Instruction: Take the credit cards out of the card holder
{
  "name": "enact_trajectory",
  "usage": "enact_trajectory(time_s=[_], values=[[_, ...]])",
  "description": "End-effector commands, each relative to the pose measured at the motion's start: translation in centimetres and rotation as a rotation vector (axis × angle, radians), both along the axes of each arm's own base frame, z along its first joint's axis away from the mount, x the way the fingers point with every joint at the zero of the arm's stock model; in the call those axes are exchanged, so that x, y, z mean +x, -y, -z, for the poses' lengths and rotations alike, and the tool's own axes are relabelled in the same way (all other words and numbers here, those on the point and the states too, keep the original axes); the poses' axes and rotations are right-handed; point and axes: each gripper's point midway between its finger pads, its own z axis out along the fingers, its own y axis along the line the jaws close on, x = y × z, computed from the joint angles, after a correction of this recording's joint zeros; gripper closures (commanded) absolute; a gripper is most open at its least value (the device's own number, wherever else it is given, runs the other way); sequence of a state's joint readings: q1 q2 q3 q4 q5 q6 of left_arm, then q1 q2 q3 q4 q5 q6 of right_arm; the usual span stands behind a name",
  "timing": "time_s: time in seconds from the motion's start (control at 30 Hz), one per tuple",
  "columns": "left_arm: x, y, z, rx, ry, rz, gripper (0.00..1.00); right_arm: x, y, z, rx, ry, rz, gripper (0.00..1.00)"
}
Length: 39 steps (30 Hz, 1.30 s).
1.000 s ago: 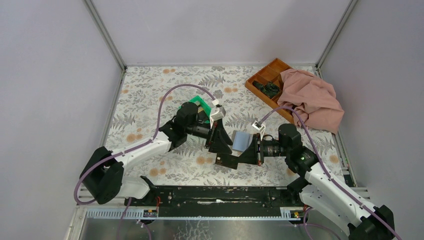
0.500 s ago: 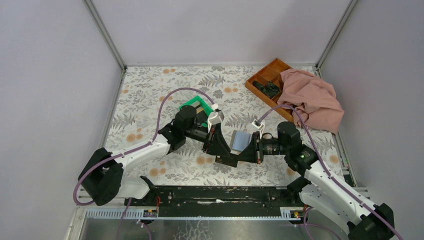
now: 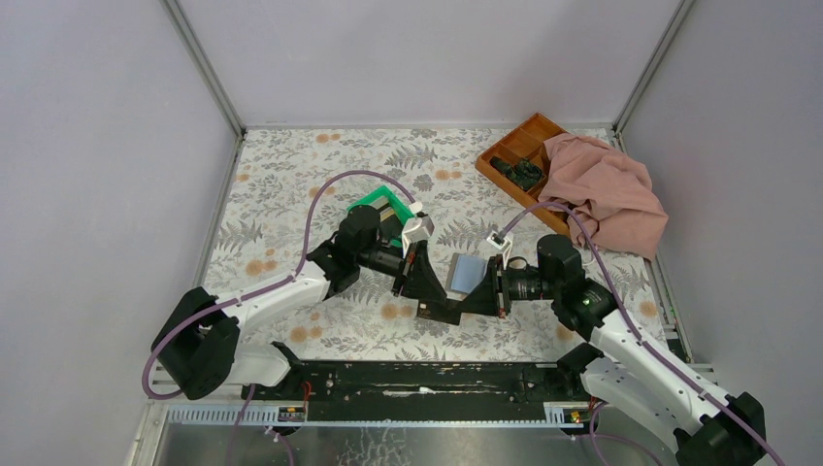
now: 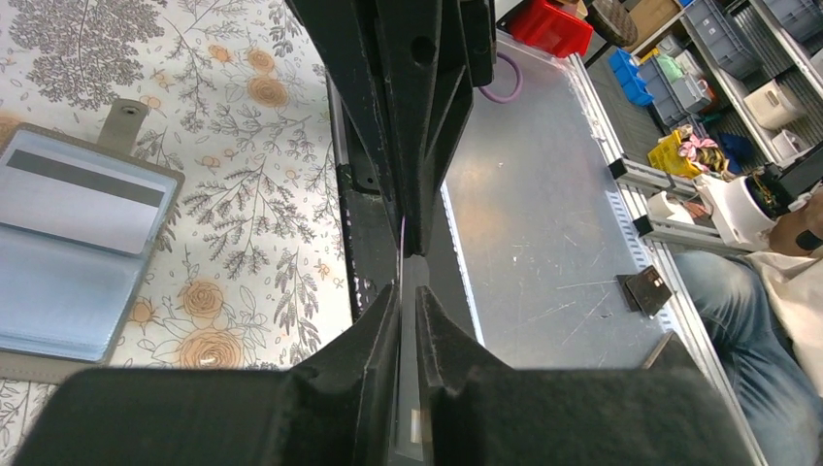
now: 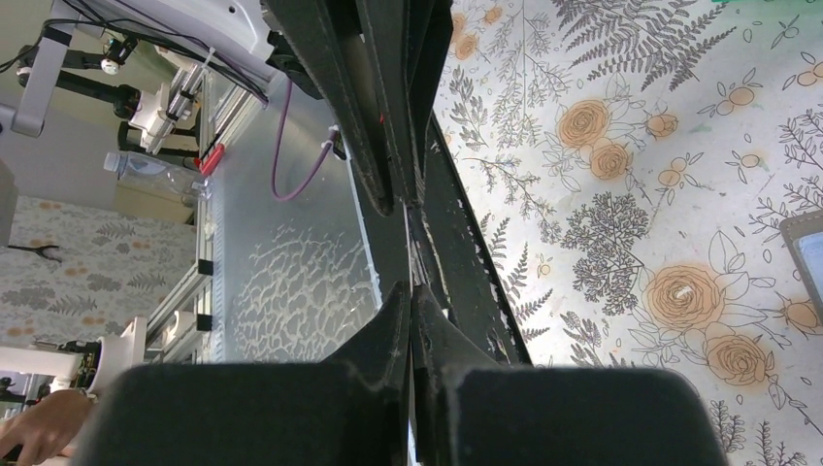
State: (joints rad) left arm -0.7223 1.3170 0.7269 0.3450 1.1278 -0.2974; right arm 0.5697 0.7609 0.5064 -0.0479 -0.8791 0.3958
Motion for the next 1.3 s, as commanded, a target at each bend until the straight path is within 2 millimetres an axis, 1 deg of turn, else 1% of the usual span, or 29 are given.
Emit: enact_trajectory(time_s=[0.0,0.07,0.4,0.57,0.7,0.73,0.87,0.9,1.17,1.27], values=[[-0.5,-0.1,-0.2,-0.021,0.025,0.033,0.76,0.8,-0.4,-2.1,0.025,0.074,0.004,1.00],[-0.5,-0.1,0.0,-0.014,0.023,0.032,0.74,0.9,-0.5,-2.2,0.027,0.077,0.006,1.00],[-0.9,-0.2,1.0,0.017,0.024,0.049,0.79,1.1,-0.2,-2.4,-0.010,0.087,0.012,1.00],[-1.0,-0.1,1.4,0.025,0.020,0.060,0.87,1.1,-0.2,-2.3,-0.016,0.086,0.010,1.00],[-0.9,-0.1,1.3,0.026,0.027,0.055,0.88,1.0,-0.2,-2.2,-0.018,0.080,0.002,1.00],[-0.9,-0.1,1.2,0.024,0.030,0.053,0.87,1.0,-0.2,-2.1,-0.019,0.079,0.000,1.00],[-0.6,0.0,1.2,0.031,0.036,0.040,0.74,0.9,-0.2,-2.0,-0.023,0.077,-0.001,1.00],[-0.5,0.0,1.2,0.033,0.038,0.036,0.72,0.9,-0.1,-2.1,-0.022,0.079,-0.002,1.00],[-0.1,0.2,1.1,0.034,0.042,0.019,0.71,0.7,-0.1,-2.0,-0.022,0.078,-0.009,1.00],[0.0,0.4,0.7,0.025,0.045,0.019,0.71,0.6,-0.2,-1.9,-0.020,0.073,-0.014,1.00]])
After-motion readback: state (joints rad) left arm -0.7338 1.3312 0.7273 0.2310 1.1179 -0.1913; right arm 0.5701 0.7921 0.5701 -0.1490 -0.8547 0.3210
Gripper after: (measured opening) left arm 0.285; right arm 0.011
